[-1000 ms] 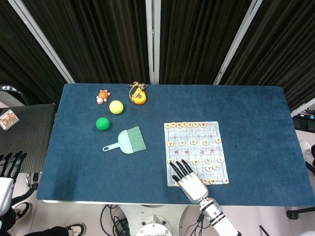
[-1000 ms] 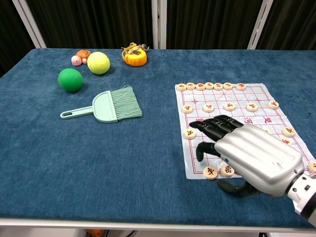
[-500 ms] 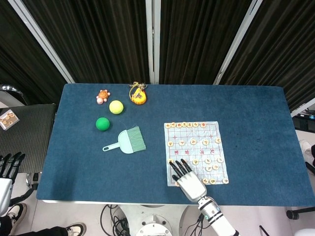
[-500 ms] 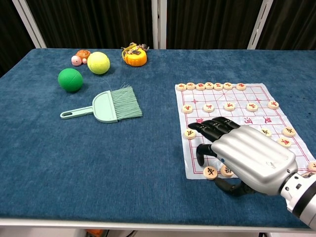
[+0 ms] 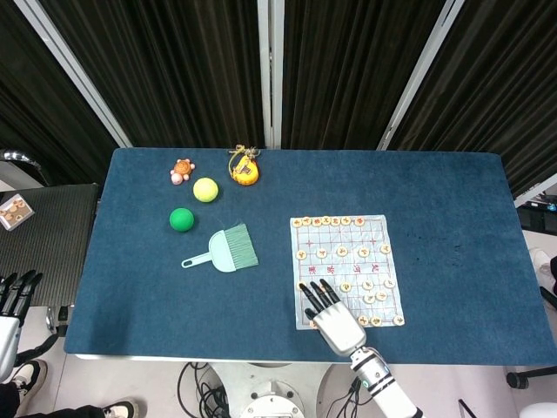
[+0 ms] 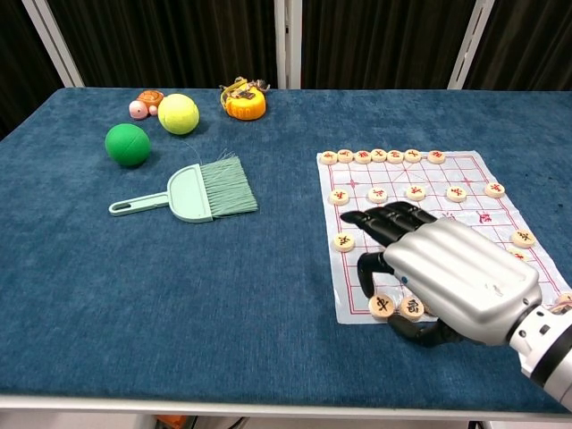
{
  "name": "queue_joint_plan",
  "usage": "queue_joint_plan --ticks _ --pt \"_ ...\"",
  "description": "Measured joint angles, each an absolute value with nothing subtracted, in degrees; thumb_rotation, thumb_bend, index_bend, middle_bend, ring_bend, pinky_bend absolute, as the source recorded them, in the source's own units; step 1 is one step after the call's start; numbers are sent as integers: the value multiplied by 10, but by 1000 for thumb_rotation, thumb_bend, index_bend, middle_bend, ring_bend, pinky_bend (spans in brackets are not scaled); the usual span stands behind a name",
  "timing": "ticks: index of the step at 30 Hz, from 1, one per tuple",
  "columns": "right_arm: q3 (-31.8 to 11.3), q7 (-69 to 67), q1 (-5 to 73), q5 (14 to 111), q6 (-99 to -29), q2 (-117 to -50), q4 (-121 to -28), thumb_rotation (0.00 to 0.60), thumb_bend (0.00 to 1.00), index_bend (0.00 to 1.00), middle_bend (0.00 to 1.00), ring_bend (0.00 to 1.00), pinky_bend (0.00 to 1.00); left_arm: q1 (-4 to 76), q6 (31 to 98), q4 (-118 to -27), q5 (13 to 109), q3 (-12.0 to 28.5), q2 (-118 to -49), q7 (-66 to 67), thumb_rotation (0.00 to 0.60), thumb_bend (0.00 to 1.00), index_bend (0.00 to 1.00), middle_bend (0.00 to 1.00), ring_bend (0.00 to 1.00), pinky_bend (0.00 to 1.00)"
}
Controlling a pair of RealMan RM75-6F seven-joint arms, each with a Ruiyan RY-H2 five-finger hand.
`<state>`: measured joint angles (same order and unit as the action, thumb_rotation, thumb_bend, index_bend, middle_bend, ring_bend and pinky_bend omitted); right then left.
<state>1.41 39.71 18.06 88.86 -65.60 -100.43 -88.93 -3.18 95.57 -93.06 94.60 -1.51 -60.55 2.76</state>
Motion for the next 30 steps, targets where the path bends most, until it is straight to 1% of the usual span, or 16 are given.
queue_joint_plan --ticks 7,13,19,23,25,30 --pt "-10 393 192 877 -660 -1005 -891 600 258 522 0 0 0 -33 958 -930 947 -15 -605 26 600 111 62 47 0 0" --pt "-31 409 205 859 -658 -1025 -864 600 267 523 0 0 0 -34 957 -928 946 -15 -605 23 600 110 62 47 0 0" --pt "-38 423 216 840 -651 -1046 -834 600 268 524 0 0 0 -33 958 -924 946 -14 -608 17 600 110 62 47 0 0" --pt "-40 425 219 840 -660 -1057 -816 600 268 523 0 0 0 -31 954 -921 945 -13 -608 14 600 110 62 47 0 0" --pt "-40 423 220 840 -664 -1061 -807 600 267 513 0 0 0 -31 953 -920 944 -13 -608 13 600 110 62 47 0 0" --pt "-41 419 225 833 -663 -1067 -799 600 266 428 0 0 0 -30 955 -919 944 -11 -609 10 600 110 62 46 0 0"
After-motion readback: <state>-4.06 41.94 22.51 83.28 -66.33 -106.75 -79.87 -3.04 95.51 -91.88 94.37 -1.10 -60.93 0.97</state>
